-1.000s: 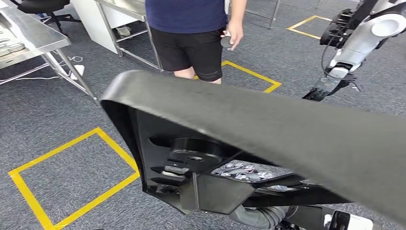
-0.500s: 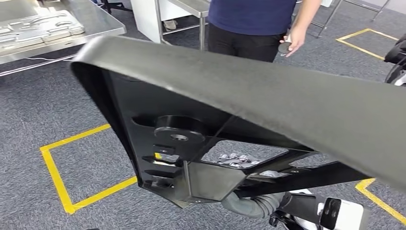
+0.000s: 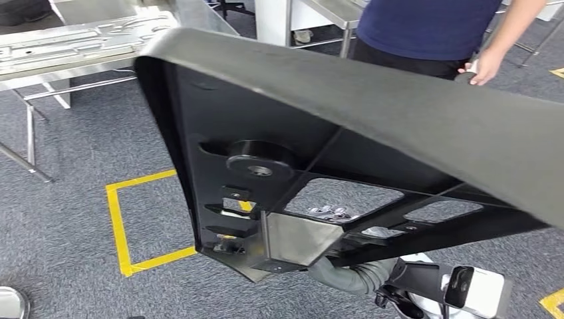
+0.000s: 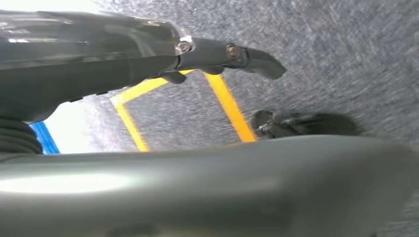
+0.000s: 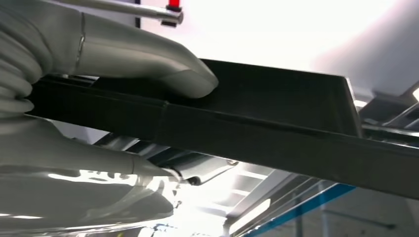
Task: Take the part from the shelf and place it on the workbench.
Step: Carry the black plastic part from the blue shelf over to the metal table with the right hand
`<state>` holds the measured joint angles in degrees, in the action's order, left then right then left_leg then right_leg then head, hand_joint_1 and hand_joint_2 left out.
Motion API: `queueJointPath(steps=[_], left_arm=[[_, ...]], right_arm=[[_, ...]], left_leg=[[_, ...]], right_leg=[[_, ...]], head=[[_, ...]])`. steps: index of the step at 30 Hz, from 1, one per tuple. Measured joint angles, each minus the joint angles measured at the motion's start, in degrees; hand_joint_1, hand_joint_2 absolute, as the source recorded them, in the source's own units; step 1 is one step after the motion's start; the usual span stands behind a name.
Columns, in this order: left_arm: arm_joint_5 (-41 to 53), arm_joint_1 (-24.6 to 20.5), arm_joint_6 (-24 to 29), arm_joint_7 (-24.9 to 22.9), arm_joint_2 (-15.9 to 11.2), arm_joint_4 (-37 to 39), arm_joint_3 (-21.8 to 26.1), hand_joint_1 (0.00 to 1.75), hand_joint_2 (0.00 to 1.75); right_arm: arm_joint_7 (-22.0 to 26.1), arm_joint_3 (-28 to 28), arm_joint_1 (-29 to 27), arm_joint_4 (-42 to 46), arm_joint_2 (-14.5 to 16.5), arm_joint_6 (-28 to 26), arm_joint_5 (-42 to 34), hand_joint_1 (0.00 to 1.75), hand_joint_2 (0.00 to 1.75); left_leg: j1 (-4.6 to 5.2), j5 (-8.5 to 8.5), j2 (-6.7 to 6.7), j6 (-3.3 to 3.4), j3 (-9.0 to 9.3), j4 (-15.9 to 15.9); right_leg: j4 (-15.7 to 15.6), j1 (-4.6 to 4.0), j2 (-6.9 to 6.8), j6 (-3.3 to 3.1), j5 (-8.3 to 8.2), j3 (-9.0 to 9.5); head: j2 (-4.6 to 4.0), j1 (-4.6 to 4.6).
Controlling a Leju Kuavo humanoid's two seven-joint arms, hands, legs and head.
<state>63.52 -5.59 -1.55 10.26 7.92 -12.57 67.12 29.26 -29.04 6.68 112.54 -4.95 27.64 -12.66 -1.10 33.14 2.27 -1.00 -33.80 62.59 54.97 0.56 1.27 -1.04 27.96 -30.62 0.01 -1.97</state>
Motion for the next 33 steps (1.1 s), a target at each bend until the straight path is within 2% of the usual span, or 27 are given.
queueJointPath(steps=[1, 2, 3, 4, 5, 7, 8, 9, 11, 12, 14, 16, 17, 18, 19, 20, 22, 23, 24, 26, 28, 31, 33], left_arm=[[-0.14, -0.16, -0.11, 0.01, -0.01, 0.0, 0.12, 0.0, 1.75], [-0.33, -0.22, -0.26, 0.03, -0.01, 0.0, 0.29, 0.0, 1.75], [-0.56, -0.17, -0.44, 0.08, -0.03, 0.0, 0.51, 0.0, 1.75], [-0.81, -0.06, -0.62, 0.16, -0.05, 0.0, 0.73, 0.0, 1.75], [-1.11, 0.06, -0.8, 0.29, -0.09, 0.0, 0.92, 0.0, 1.75], [-1.66, 0.06, -1.22, 0.66, -0.13, 0.0, 1.21, 0.0, 1.75], [-1.91, -0.02, -1.39, 0.86, -0.13, 0.0, 1.31, 0.0, 1.75], [-2.09, -0.05, -1.55, 1.0, -0.13, 0.0, 1.44, 0.0, 1.75], [-2.46, 0.05, -1.74, 1.2, -0.19, 0.0, 1.87, 0.0, 1.75], [-2.63, 0.16, -1.87, 1.3, -0.23, 0.0, 2.1, 0.0, 1.75], [-3.08, 0.16, -2.16, 1.64, -0.29, 0.0, 2.44, 0.0, 1.75], [-3.51, -0.01, -2.58, 2.08, -0.3, 0.0, 2.68, 0.0, 1.75], [-3.7, -0.08, -2.83, 2.24, -0.3, 0.0, 2.81, 0.0, 1.75], [-3.86, -0.1, -3.04, 2.37, -0.3, 0.0, 2.97, 0.0, 1.75], [-3.99, -0.1, -3.16, 2.45, -0.3, 0.0, 3.15, 0.0, 1.75], [-4.07, -0.1, -3.25, 2.54, -0.3, 0.0, 3.32, 0.0, 1.75], [-4.16, -0.11, -3.35, 2.83, -0.24, 0.0, 3.58, 0.0, 1.75], [-4.18, -0.14, -3.44, 3.01, -0.21, 0.0, 3.64, 0.0, 1.75], [-4.17, -0.16, -3.55, 3.16, -0.17, 0.0, 3.67, 0.0, 1.75], [-4.15, -0.15, -3.73, 3.44, -0.17, 0.0, 3.7, 0.0, 1.75], [-4.06, -0.15, -3.79, 3.65, -0.2, 0.0, 3.7, 0.0, 1.75], [-3.95, -0.3, -3.8, 3.9, -0.27, 0.0, 3.7, 0.0, 1.75], [-3.93, -0.32, -3.79, 3.99, -0.31, 0.0, 3.7, 0.0, 1.75]], right_arm=[[-0.01, 0.02, -0.01, -0.06, 0.03, 0.01, -0.01, 1.75, 1.75], [-0.03, 0.04, -0.03, -0.15, 0.03, 0.01, -0.01, 1.75, 1.75], [-0.05, 0.06, -0.05, -0.26, 0.03, 0.03, -0.02, 1.75, 1.75], [-0.08, 0.05, -0.06, -0.35, 0.04, 0.05, -0.03, 1.75, 1.75], [-0.1, 0.05, -0.07, -0.43, 0.07, 0.08, -0.03, 1.75, 1.75], [-0.13, 0.05, -0.07, -0.48, 0.15, 0.11, -0.05, 1.75, 1.75], [-0.15, 0.07, -0.02, -0.48, 0.19, 0.11, -0.07, 1.75, 1.75], [-0.16, 0.08, 0.04, -0.48, 0.23, 0.12, -0.08, 1.75, 1.75], [-0.2, 0.07, 0.17, -0.48, 0.31, 0.13, -0.1, 1.75, 1.75], [-0.23, 0.07, 0.23, -0.49, 0.35, 0.14, -0.13, 1.75, 1.75], [-0.31, 0.08, 0.31, -0.48, 0.37, 0.13, -0.18, 1.75, 1.75], [-0.36, 0.11, 0.22, -0.5, 0.35, 0.05, -0.11, 1.75, 1.75], [-0.36, 0.13, 0.14, -0.51, 0.34, 0.01, -0.05, 1.75, 1.75], [-0.36, 0.14, 0.04, -0.52, 0.34, -0.04, 0.01, 1.75, 1.75], [-0.35, 0.15, -0.02, -0.52, 0.34, -0.05, 0.03, 1.75, 1.75], [-0.31, 0.15, -0.05, -0.51, 0.34, -0.04, -0.01, 1.75, 1.75], [-0.08, 0.15, -0.02, -0.48, 0.34, -0.02, -0.09, 1.75, 1.75], [0.08, 0.15, 0.0, -0.42, 0.35, -0.02, -0.1, 1.75, 1.75], [0.21, 0.15, 0.01, -0.34, 0.37, -0.02, -0.09, 1.75, 1.75], [0.35, 0.15, 0.0, -0.19, 0.49, -0.05, -0.05, 1.75, 1.75], [0.38, 0.15, -0.03, -0.13, 0.64, -0.13, -0.04, 1.75, 1.75], [0.39, 0.17, -0.07, 0.3, 0.97, -0.21, -0.04, 1.75, 1.75], [0.48, 0.24, 0.01, 0.66, 1.09, -0.21, -0.08, 1.75, 1.75]], left_leg=[[-0.05, 1.81, -0.92, -0.33, -2.11, 3.92], [-0.15, 3.09, -1.26, -0.63, -4.09, 7.54], [-0.27, 3.36, -1.4, -0.91, -5.32, 9.68], [-0.41, 2.44, -1.58, -1.17, -5.36, 9.51], [-0.55, 0.53, -2.04, -1.44, -4.16, 6.95], [-0.69, -3.35, -4.11, -1.71, -0.28, -0.92], [-0.62, -4.33, -4.84, -1.34, 1.04, -3.6], [-0.5, -4.54, -5.21, -0.78, 1.6, -4.82], [-0.19, -4.26, -4.34, 0.64, 1.43, -4.78], [-0.19, -4.25, -3.91, 1.1, 1.44, -4.78], [-0.31, -4.31, -3.04, 1.87, 1.57, -4.9], [-0.35, -4.28, -2.19, 2.32, 1.63, -4.94], [-0.27, -4.23, -1.69, 2.45, 1.65, -4.93], [-0.17, -4.17, -1.16, 2.53, 1.71, -4.93], [-0.05, -4.1, -0.71, 2.62, 1.82, -4.92], [0.08, -4.02, -0.26, 2.68, 1.98, -4.92], [0.27, -3.76, 0.44, 2.67, 2.37, -4.91], [0.3, -3.63, 0.74, 2.54, 2.42, -4.89], [0.3, -3.49, 0.93, 2.38, 2.37, -4.82], [0.21, -3.31, 1.1, 2.21, 2.17, -4.7], [0.22, -3.19, 1.09, 2.44, 2.2, -4.63], [0.39, -3.82, 0.92, 3.25, 3.17, -6.27], [0.04, -4.8, 0.63, 3.62, 4.56, -8.52]], right_leg=[[-0.02, 0.02, -0.97, -0.06, 0.14, 0.09], [0.0, 0.05, -1.92, -0.03, 0.29, 0.14], [0.04, 0.14, -2.79, 0.08, 0.46, 0.21], [0.13, 0.29, -3.6, 0.29, 0.67, 0.32], [0.28, 0.48, -4.35, 0.61, 0.94, 0.51], [0.77, 0.7, -5.7, 1.48, 1.68, 0.94], [1.01, 0.67, -6.19, 1.92, 2.03, 1.12], [1.16, 0.58, -6.61, 2.3, 2.28, 1.28], [1.12, 0.62, -7.35, 2.94, 2.5, 1.64], [1.19, 0.79, -7.2, 3.26, 2.78, 1.84], [3.57, 1.07, -5.11, 3.68, 4.77, 1.08], [10.78, 1.06, -2.53, 3.63, 8.47, -2.4], [14.91, 0.99, -2.02, 3.53, 9.93, -4.62], [17.71, 0.91, -1.82, 3.38, 10.39, -6.34], [18.36, 0.8, -1.74, 3.16, 9.62, -7.09], [16.62, 0.65, -1.64, 2.83, 7.73, -6.76], [9.11, 0.17, -0.95, 1.76, 2.96, -4.06], [5.74, -0.07, -0.54, 1.27, 1.41, -2.83], [3.49, -0.25, -0.17, 1.01, 0.64, -2.05], [2.12, -0.35, 0.06, 1.58, 0.62, -1.7], [1.84, -0.17, 0.07, 2.32, 0.57, -1.61], [1.21, -0.05, -0.03, 2.6, 0.45, -1.08], [3.1, -0.12, -0.21, 2.7, 1.91, -1.67]], head=[[-0.01, -0.02], [-0.01, -0.02], [-0.01, -0.02], [-0.01, -0.02], [0.0, -0.02], [0.0, -0.04], [0.0, 0.01], [0.0, 0.06], [-0.01, 0.16], [-0.01, 0.16], [-0.01, 0.16], [0.0, 0.18], [-0.01, 0.18], [0.0, 0.18], [0.0, 0.18], [-0.01, 0.18], [-0.01, 0.15], [-0.01, 0.16], [-0.01, 0.15], [-0.01, 0.15], [-0.01, 0.13], [-0.01, 0.12], [-0.01, 0.14]])
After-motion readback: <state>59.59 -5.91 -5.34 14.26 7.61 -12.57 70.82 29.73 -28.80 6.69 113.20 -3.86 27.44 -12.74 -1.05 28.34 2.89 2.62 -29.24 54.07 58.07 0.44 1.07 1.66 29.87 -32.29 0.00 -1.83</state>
